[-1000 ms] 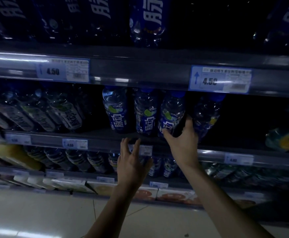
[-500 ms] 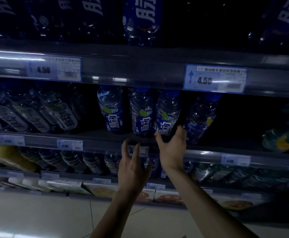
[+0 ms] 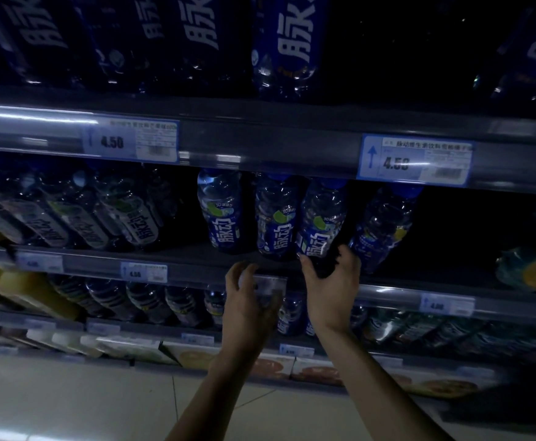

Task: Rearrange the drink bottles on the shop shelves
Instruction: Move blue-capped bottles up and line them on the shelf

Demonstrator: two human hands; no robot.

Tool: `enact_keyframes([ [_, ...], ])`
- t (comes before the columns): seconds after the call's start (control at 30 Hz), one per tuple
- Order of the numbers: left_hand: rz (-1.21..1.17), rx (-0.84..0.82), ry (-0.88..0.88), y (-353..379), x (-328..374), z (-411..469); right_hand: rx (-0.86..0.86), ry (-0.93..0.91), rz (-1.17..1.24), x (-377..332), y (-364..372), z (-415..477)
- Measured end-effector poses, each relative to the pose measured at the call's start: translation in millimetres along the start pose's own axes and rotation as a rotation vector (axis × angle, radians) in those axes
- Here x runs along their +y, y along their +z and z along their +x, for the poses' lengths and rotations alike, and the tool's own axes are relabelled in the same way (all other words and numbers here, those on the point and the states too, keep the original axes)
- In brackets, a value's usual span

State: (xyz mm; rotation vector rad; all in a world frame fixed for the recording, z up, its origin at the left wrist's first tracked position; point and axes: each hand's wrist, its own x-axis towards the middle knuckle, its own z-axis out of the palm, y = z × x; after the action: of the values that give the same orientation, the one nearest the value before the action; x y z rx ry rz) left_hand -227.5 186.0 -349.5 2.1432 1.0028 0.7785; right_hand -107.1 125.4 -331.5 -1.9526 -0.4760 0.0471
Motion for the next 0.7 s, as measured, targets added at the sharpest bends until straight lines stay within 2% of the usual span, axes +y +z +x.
enact_keyframes([
  [0.2, -0.180, 0.150, -0.192, 0.6, 13.5, 30.0, 0.072, -0.062, 0.022, 1.5, -2.6, -4.6],
  [0.5, -0.257, 0.241, -0.235, 30.9, 31.9, 51.4, 0.017, -0.096, -0.078, 5.1, 6.8, 12.8],
  [0.7, -0.317, 0.226, -0.220, 32.1, 23.6, 54.8, 0.013, -0.096, -0.079, 7.3, 7.1, 11.9],
])
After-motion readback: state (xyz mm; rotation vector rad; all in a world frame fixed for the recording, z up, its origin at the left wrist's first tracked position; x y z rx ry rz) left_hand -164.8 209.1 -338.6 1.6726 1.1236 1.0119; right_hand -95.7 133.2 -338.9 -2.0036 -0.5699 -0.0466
